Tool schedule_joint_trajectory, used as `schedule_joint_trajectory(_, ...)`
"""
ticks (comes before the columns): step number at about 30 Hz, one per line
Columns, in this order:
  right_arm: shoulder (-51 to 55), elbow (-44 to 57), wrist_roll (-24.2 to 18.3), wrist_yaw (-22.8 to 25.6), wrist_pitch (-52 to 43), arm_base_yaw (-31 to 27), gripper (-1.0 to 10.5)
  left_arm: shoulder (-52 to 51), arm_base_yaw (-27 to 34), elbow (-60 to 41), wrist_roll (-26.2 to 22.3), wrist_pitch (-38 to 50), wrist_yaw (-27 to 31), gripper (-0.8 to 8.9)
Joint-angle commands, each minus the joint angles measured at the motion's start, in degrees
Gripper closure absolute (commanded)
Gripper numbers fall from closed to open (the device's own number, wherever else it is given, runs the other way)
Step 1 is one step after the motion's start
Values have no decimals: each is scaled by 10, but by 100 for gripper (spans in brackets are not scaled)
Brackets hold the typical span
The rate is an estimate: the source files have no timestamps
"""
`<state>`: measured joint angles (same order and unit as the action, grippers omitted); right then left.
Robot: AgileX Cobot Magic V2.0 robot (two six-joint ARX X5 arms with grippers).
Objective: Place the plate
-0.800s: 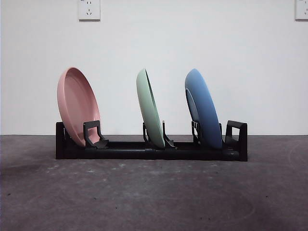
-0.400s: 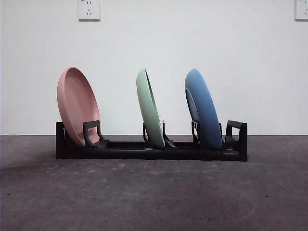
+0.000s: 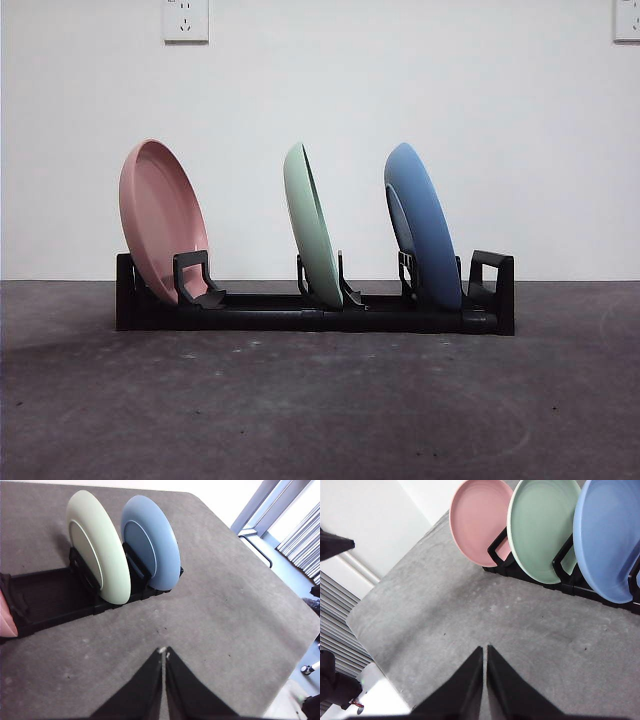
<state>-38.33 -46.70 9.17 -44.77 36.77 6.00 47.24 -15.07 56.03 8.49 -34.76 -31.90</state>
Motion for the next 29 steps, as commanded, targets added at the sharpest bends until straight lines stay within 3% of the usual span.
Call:
schedule_joint_trajectory(1,-1,-10,-13,4,-7,2,933,3,-2,12,-19,5,-5,799)
schedule_joint_trajectory(3,-1,-10,-13,14,-7,3,923,3,-2,12,-20,5,-5,770)
schedule_joint_trajectory(5,-1,-10,-13,16,-7,3,834,3,-2,12,-21,5,-5,708)
schedule_joint_trajectory(10,-2,-10,-13,16,-7,3,536,3,-2,12,-20,5,-5,426)
schedule_joint_trajectory(14,-1,-10,-12,15,-7,4,453,3,-2,12,-15,5,-10,309)
schedule_joint_trajectory(22,-14,-11,25,11,-3,21,452,-6,-2,17,0,-5,-21,283)
schedule_joint_trajectory(29,-103,-42,25,13,-1,48,452,-41,-2,17,1,-40,-25,283)
